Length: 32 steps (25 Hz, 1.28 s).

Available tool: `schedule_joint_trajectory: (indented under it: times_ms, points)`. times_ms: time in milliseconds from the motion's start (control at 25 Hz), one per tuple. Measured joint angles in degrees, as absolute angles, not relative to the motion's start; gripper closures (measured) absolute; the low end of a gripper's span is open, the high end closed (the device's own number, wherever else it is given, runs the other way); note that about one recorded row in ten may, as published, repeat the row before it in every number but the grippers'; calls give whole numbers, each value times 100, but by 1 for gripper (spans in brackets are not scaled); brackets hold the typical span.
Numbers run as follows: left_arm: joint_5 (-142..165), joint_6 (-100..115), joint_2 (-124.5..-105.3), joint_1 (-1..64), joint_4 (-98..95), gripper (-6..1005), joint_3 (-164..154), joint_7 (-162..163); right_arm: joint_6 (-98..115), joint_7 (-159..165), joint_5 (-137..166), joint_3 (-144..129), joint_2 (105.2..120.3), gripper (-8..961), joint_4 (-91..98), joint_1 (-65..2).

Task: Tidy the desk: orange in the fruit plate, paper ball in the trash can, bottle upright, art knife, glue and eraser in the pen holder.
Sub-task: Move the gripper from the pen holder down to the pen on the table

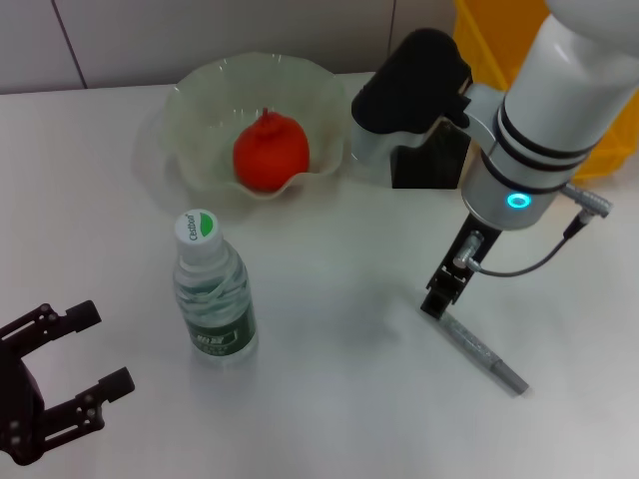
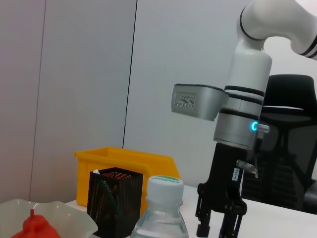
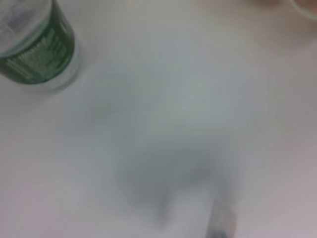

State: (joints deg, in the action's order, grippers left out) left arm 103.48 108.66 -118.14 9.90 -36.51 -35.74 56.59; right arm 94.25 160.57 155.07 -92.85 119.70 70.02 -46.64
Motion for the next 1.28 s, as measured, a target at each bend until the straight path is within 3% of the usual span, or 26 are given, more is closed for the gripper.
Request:
schedule_joint_trajectory:
  times_ms: [1080,1280]
  points:
    - [10375,10794,-11829,1069,-3647,229,-3586,5655,8720,16088,15266,-9574,11971,374,5963,-4669]
    - [10375,10799,-11830,1041,-3647,229,-3586,5661,8724,16095,15256,-9571,11971,561,5957,-4649]
